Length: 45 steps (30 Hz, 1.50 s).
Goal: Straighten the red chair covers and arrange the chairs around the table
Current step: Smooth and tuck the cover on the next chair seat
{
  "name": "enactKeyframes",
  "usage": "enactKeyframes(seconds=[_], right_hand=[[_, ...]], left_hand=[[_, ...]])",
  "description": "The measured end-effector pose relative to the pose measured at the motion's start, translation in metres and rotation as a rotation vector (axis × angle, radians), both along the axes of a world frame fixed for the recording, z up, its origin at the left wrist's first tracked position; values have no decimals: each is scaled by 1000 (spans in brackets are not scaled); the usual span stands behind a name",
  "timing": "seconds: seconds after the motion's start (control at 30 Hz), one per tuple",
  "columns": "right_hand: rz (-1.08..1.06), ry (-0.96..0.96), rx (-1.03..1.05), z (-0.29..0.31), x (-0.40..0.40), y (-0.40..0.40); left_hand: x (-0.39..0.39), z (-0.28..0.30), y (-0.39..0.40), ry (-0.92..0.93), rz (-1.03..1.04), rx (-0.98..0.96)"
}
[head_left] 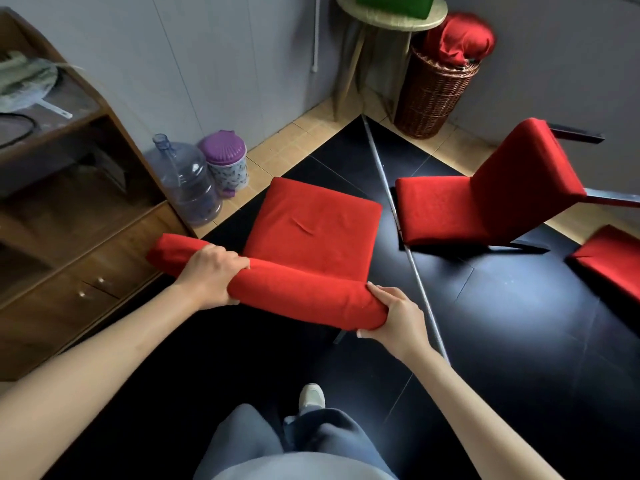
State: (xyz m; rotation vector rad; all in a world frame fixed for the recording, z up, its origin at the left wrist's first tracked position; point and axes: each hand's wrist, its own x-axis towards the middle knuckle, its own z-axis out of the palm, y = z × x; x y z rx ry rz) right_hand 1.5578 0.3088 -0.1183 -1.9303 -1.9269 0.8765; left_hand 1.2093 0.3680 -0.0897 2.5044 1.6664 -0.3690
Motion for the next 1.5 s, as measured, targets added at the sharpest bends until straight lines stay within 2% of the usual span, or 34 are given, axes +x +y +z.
enactKeyframes(seconds=[0.73, 0.87, 1.03, 1.27, 1.5], right_hand=[[1, -40, -37, 3, -107, -63], [-26, -72, -40, 3, -110, -65], [-154, 0, -26, -3, -109, -76], [-336, 42, -57, -6, -78, -96], [-468, 90, -43, -1, -30, -97]], left_hand=[[-106, -4, -80, -16, 49, 26], [-96, -9, -87, 35, 101, 43], [-84, -16, -99, -69, 188, 58], [-46, -8, -97, -253, 106, -11], [36, 17, -79, -396, 24, -55]])
